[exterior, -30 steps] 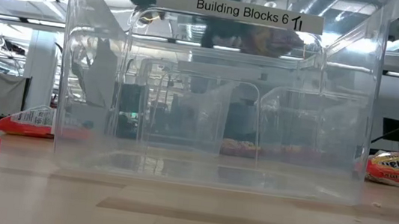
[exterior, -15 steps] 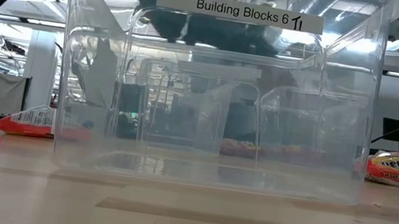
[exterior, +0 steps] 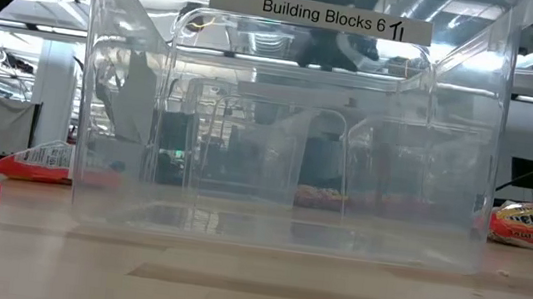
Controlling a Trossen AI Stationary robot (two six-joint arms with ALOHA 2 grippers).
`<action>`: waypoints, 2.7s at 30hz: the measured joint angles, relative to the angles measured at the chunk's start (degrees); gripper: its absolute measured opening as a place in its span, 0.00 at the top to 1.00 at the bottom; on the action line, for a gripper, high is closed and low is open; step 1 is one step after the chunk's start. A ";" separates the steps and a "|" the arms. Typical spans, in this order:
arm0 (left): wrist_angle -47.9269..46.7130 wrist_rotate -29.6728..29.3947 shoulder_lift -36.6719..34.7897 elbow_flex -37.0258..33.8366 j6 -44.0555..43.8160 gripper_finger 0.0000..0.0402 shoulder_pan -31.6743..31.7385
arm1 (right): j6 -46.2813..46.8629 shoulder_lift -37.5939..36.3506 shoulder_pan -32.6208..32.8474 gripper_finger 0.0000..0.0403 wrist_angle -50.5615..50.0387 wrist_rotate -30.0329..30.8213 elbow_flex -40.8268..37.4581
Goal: Sort Maruchan noodles
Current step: Put the middle left red bag into the top right transparent bin, then put the top red bag into the top right transparent bin
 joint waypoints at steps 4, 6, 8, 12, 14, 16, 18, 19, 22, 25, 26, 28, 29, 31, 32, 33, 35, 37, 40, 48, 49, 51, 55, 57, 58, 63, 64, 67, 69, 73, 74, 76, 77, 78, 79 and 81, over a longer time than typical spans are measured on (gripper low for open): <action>-7.40 6.56 0.02 4.31 -2.31 0.40 1.86 | -1.45 0.00 -0.02 0.36 0.00 0.11 0.00; -8.93 10.11 0.02 5.47 -4.07 0.40 2.60 | -1.45 0.00 -0.02 0.36 0.00 0.10 0.00; -12.24 14.47 -0.75 6.31 -6.27 0.40 3.84 | -1.45 0.00 -0.04 0.36 0.00 0.10 0.00; -18.25 19.50 -5.14 6.63 -8.28 0.40 7.15 | -1.48 0.00 -0.21 0.36 -0.04 0.08 0.01; -20.76 19.46 -8.40 6.52 -8.21 0.40 9.09 | -1.80 -0.02 -0.26 0.36 -0.15 0.10 0.01; -22.54 19.48 -12.30 4.83 -7.75 0.40 10.75 | -2.30 -0.02 -0.32 0.36 -0.37 0.12 0.01; -23.20 19.38 -16.47 2.53 -7.15 0.40 12.02 | -2.34 -0.02 -0.67 0.36 -1.40 0.12 0.00; -23.22 19.22 -19.12 0.70 -7.04 0.40 12.58 | -2.23 0.23 -0.93 0.36 -1.81 0.21 0.01; -20.16 17.24 -27.94 -6.86 -6.80 0.40 13.02 | -1.18 1.18 -1.66 0.36 -4.54 -0.07 0.04; -11.73 15.13 -38.01 -18.82 -7.12 0.40 12.37 | -0.95 3.24 -2.68 0.36 -7.13 -1.50 0.04; -8.32 13.97 -41.58 -23.68 -7.54 0.40 11.74 | -0.62 4.31 -3.09 0.36 -8.12 -2.44 0.04; -0.01 10.83 -48.46 -33.33 -9.08 0.40 9.99 | 0.01 7.05 -4.44 0.36 -8.84 -5.85 0.04; 3.99 8.69 -51.90 -38.25 -10.02 0.40 9.00 | 0.00 8.68 -5.26 0.36 -9.27 -8.25 0.04; 10.41 4.93 -58.00 -46.67 -12.76 0.40 7.07 | 0.12 12.62 -7.03 0.36 -9.30 -12.93 0.22; 13.19 3.24 -60.72 -50.43 -14.02 0.40 6.23 | 0.13 14.73 -7.96 0.36 -10.11 -14.57 0.76; 14.86 1.77 -63.32 -53.64 -15.17 0.40 5.50 | 0.12 17.04 -8.90 0.36 -11.89 -15.78 1.71; 17.15 -0.23 -67.61 -58.51 -16.42 0.40 4.50 | -0.55 22.04 -10.58 0.36 -15.62 -16.59 4.71; 16.70 -1.46 -71.58 -61.70 -17.51 0.40 4.06 | -2.57 27.24 -12.27 0.36 -20.98 -16.57 8.64; 15.95 -1.67 -75.64 -64.33 -17.98 0.40 4.06 | -6.84 35.06 -14.50 0.36 -29.31 -13.48 15.59; 14.46 1.52 -79.96 -65.21 -15.51 0.40 4.08 | -23.40 54.46 -18.00 0.36 -45.95 -3.90 36.65; 14.70 1.87 -80.01 -65.21 -15.25 0.40 4.08 | -26.10 56.57 -18.11 0.36 -47.58 -3.36 39.04; 14.39 2.08 -80.37 -65.21 -15.34 0.40 4.08 | -31.63 60.19 -18.57 0.36 -52.20 -2.02 43.17; 14.33 2.09 -80.61 -65.21 -15.34 0.40 4.08 | -42.72 65.73 -18.62 0.36 -58.22 2.28 49.37; 14.19 2.05 -80.61 -65.21 -15.32 0.40 4.08 | -47.42 67.69 -18.64 0.36 -60.22 3.46 51.17; 14.17 2.03 -80.59 -65.21 -15.32 0.40 4.04 | -49.86 68.61 -18.59 0.36 -61.06 4.42 51.89; 14.18 1.39 -80.59 -65.21 -15.45 0.40 4.06 | -60.04 71.73 -17.57 0.36 -63.49 10.41 52.38; 14.16 1.37 -80.59 -65.21 -15.48 0.40 4.06 | -61.52 72.59 -17.40 0.36 -64.20 10.44 52.24; 14.18 1.15 -80.58 -65.21 -15.87 0.40 4.06 | -63.86 74.89 -16.31 0.36 -64.79 10.43 52.22; 14.16 0.42 -80.56 -65.21 -16.19 0.40 4.06 | -63.07 76.01 -15.97 0.36 -63.29 10.33 52.22; 14.10 -0.93 -80.46 -65.21 -16.28 0.40 4.06 | -62.48 77.77 -15.56 0.36 -62.77 9.71 52.42; 14.13 -0.99 -80.47 -65.21 -16.28 0.40 4.06 | -62.37 78.17 -15.64 0.36 -62.78 9.53 52.51; 14.13 -1.01 -80.48 -65.21 -16.29 0.40 4.06 | -62.32 78.83 -15.73 0.36 -62.86 8.66 52.57; 14.13 -1.01 -80.48 -65.21 -16.31 0.40 4.06 | -62.32 78.90 -15.85 0.36 -62.82 8.65 52.57; 14.13 -1.01 -80.47 -65.21 -16.29 0.40 4.06 | -62.30 78.94 -16.15 0.36 -62.62 8.65 52.54; 14.13 -1.01 -80.48 -65.21 -16.28 0.40 4.06 | -62.30 78.96 -16.21 0.36 -62.10 8.65 52.50; 14.13 -1.01 -80.48 -65.21 -16.11 0.40 4.08 | -62.33 79.08 -16.25 0.36 -60.11 9.42 52.47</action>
